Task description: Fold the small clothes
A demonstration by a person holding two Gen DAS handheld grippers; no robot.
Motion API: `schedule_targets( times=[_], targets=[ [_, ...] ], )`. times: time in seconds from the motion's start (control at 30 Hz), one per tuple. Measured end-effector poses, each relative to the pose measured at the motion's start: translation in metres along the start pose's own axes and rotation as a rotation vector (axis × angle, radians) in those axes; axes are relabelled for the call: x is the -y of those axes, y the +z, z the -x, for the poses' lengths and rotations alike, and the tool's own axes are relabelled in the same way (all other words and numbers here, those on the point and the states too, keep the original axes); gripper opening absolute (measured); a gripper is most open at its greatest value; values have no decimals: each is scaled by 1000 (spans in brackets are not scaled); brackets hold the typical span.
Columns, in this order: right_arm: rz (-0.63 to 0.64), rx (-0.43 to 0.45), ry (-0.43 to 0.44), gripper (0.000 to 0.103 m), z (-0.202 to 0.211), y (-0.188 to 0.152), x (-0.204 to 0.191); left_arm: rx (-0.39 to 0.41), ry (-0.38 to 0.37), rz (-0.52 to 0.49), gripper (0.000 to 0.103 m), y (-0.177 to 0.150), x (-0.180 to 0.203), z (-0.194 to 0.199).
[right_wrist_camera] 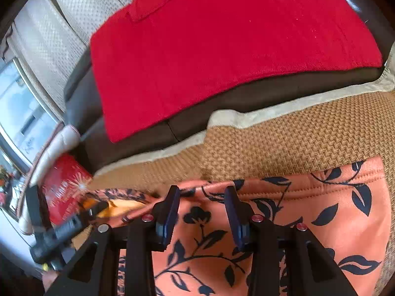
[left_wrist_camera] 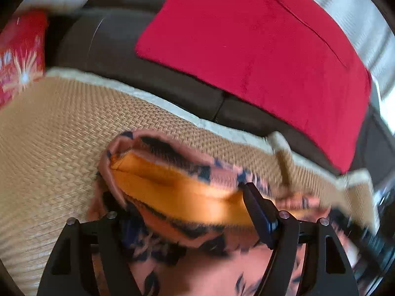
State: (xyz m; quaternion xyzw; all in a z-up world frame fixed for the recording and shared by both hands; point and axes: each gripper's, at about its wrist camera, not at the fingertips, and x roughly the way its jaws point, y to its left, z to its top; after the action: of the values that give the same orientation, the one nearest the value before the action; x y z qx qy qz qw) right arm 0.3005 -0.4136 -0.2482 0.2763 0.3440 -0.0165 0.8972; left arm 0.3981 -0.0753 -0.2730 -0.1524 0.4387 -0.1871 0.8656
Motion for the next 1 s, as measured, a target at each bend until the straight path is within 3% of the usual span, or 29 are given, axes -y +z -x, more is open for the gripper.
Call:
schedule_targets(
  times=[0.07, 0.17, 0.33, 0.43, 0.53, 0.63, 0.73, 0.87, 1.0],
  targets=[
    [-37, -1, 16, 41, -1, -5, 5, 42, -25, 56, 76, 8, -8, -1],
    [-10, 47, 34, 42, 22, 0, 3, 56, -26, 27, 76, 21, 1, -10],
    [4, 40, 40, 42, 34, 2, 5, 108, -120, 74, 76, 37, 12, 0],
    [-1, 37, -3, 42, 35, 4, 17, 115, -49, 19, 79, 38, 22, 12],
    [-68, 59, -7, 42, 42, 10, 38, 53, 55, -87, 79, 32, 32, 10],
    [-136, 74, -8, 42, 44, 15, 59, 0, 157, -113, 79, 25, 30, -5],
    [-199, -3, -56, 41, 23, 14, 84, -102, 267, -131, 79, 15, 8, -37],
    [-284, 29, -9, 42, 28, 19, 99, -107, 322, -218, 79, 10, 17, -44],
    [-238, 81, 90, 42, 39, 27, 73, -111, 287, -203, 79, 10, 20, -34]
  ],
)
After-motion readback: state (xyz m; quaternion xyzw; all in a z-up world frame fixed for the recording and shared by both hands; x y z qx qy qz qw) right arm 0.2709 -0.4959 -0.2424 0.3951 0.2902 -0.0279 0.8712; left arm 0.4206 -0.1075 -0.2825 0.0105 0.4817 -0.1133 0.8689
